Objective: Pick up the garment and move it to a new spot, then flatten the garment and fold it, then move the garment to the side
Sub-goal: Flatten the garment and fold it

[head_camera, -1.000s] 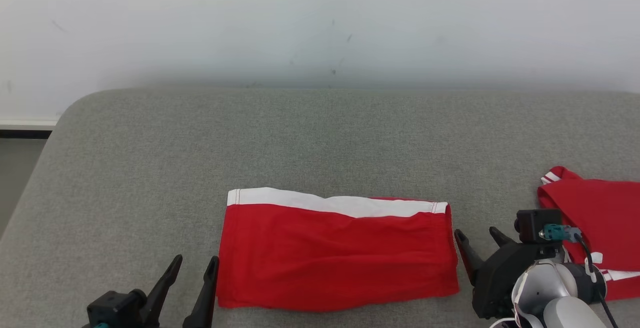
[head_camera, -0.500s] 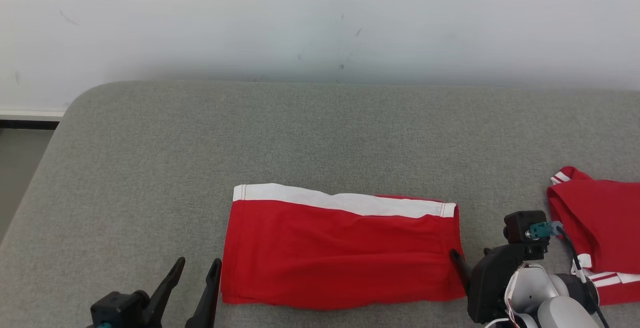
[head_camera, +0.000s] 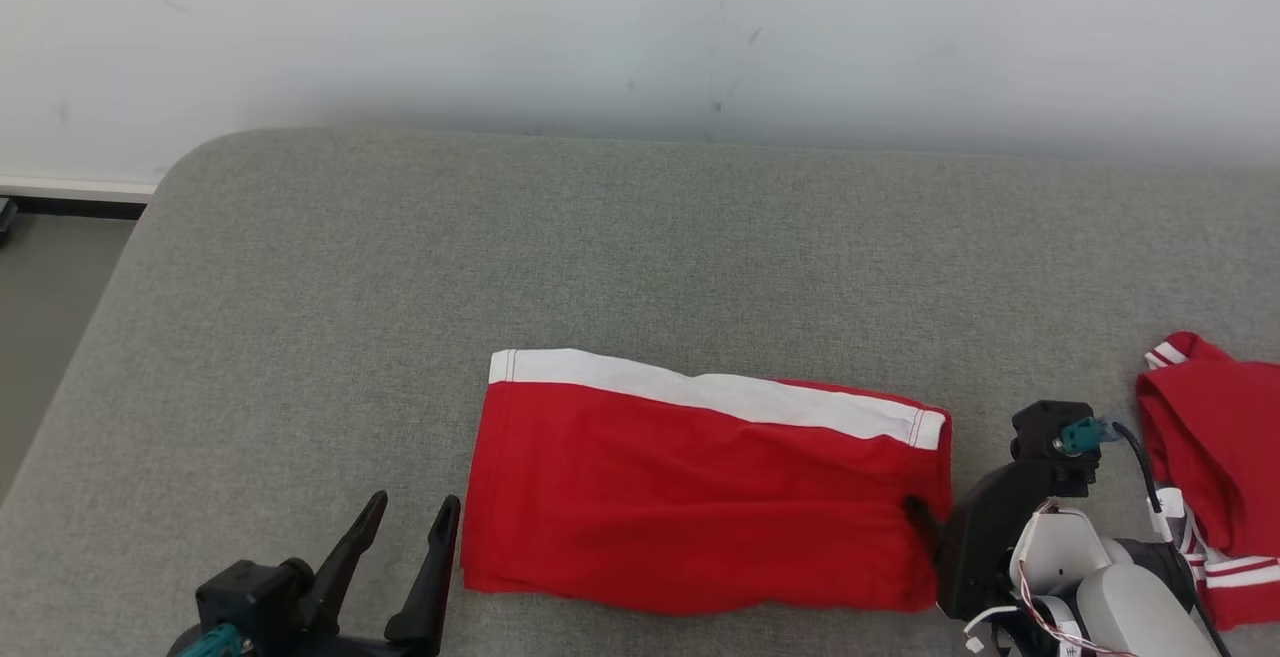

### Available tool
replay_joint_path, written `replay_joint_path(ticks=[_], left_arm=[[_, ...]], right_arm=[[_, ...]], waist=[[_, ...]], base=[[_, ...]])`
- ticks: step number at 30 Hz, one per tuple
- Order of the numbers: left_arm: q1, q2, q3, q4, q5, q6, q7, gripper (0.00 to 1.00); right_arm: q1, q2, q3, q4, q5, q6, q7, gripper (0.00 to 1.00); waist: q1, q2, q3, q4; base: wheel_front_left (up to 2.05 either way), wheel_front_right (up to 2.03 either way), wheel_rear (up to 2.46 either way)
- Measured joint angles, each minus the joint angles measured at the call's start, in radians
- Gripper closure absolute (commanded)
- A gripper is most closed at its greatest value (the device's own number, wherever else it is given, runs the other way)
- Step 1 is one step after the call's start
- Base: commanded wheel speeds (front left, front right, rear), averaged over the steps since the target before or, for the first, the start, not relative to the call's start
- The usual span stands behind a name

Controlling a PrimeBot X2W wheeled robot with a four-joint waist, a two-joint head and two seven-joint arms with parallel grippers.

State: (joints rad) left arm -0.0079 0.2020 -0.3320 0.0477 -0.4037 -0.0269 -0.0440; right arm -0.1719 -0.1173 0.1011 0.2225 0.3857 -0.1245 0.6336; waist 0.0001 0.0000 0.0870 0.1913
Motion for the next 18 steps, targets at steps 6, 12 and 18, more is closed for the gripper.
replay_joint_path(ticks=[6, 12, 18], left_arm=[[-0.002, -0.002, 0.002, 0.007, -0.001, 0.0, 0.0, 0.0], [-0.003, -0.002, 0.001, 0.013, -0.001, 0.0, 0.0, 0.0], [-0.003, -0.006, -0.004, 0.021, -0.002, -0.001, 0.0, 0.0]], right_arm=[[-0.007, 0.018, -0.02, 0.038, 0.0, 0.0, 0.037, 0.0], [-0.041, 0.031, -0.031, 0.063, -0.002, 0.0, 0.071, 0.0], [-0.043, 0.036, -0.037, 0.069, -0.002, 0.0, 0.098, 0.79]], waist=[[-0.0001, 0.0, 0.009, 0.013], [-0.0001, 0.0, 0.009, 0.017], [-0.0002, 0.0, 0.007, 0.023]], base=[[0.0, 0.0, 0.0], [0.0, 0.0, 0.0], [0.0, 0.0, 0.0]])
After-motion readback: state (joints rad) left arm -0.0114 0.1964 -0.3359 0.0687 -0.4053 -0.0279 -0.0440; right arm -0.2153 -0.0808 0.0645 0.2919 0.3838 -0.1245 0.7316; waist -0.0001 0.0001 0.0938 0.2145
